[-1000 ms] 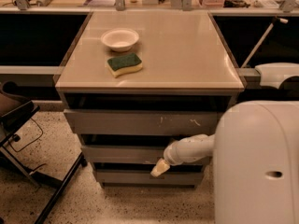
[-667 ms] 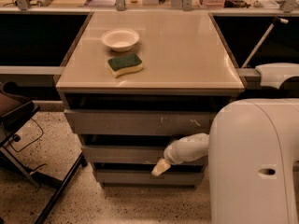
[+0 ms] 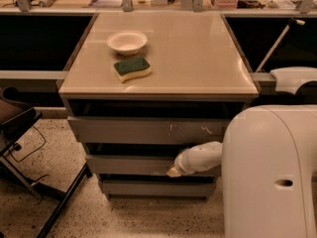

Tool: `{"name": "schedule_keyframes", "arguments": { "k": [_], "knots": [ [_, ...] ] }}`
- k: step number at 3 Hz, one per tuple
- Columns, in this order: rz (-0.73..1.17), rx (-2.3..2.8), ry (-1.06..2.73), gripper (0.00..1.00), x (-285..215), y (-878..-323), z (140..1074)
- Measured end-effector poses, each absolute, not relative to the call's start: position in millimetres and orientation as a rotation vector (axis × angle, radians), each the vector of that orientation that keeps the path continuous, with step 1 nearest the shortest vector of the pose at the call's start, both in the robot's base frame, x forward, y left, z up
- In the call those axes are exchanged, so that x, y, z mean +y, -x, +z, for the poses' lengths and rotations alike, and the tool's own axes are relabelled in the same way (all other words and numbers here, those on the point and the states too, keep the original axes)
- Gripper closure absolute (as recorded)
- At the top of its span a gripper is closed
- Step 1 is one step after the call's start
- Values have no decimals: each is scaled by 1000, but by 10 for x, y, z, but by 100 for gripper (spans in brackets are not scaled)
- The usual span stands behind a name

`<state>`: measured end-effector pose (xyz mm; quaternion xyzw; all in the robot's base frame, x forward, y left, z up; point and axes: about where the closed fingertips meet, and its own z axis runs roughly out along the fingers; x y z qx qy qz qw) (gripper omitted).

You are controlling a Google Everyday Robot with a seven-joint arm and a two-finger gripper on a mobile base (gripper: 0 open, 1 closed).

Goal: Open middle drawer

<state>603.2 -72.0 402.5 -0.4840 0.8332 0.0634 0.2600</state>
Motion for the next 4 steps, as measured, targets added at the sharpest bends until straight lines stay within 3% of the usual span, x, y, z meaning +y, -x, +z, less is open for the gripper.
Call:
{"name": "schedule_keyframes", "arguments": {
  "k": [2, 3, 4],
  "knots": [
    [172, 2257, 1311, 89, -723, -6032, 4073],
    [172, 2257, 1311, 100, -727, -6032, 4095],
    [167, 2259, 1318, 100, -744, -5955, 4097]
  ]
}}
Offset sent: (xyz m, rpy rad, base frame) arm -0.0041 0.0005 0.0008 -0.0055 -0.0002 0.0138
